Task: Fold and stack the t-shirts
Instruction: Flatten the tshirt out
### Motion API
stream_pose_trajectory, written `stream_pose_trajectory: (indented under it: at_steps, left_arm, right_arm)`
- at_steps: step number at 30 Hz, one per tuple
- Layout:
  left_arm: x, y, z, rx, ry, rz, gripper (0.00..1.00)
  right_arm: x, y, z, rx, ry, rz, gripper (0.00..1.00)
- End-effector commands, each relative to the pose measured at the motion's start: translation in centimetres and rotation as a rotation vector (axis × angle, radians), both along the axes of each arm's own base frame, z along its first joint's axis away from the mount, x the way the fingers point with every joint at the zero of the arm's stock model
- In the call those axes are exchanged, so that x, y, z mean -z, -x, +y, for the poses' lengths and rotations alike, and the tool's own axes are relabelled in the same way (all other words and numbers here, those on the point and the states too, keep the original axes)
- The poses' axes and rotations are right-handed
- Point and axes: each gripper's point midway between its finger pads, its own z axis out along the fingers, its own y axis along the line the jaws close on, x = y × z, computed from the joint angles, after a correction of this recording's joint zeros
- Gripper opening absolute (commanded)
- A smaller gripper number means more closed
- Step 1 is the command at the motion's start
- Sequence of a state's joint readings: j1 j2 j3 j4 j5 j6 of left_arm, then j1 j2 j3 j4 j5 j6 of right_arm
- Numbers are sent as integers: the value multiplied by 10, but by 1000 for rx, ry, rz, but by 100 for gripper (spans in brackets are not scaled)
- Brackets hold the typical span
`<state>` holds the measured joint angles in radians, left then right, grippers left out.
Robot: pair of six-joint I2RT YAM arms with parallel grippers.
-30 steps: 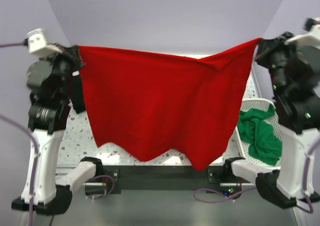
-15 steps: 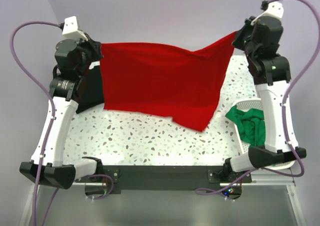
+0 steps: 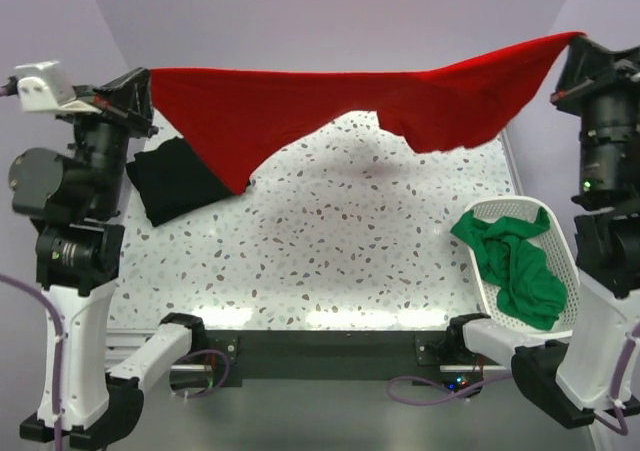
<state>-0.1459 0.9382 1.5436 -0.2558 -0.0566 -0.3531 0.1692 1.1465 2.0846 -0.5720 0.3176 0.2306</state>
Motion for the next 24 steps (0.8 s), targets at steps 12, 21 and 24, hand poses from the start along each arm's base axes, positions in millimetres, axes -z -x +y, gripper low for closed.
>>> stream_pose_trajectory:
  at_steps: [12,21,24]
  left_arm:
    - [9,-36,17,-127,-41,-32,0]
    - [206,-214,2,-169,-110,373,11]
    - [261,-255,0,-194,-128,550,54]
  right_arm:
    - [-5,-36,-19,161,98,-49,0]
    - [233,-252,-11,201,141,492,0]
    - [322,-311,-7,146,134,730,19]
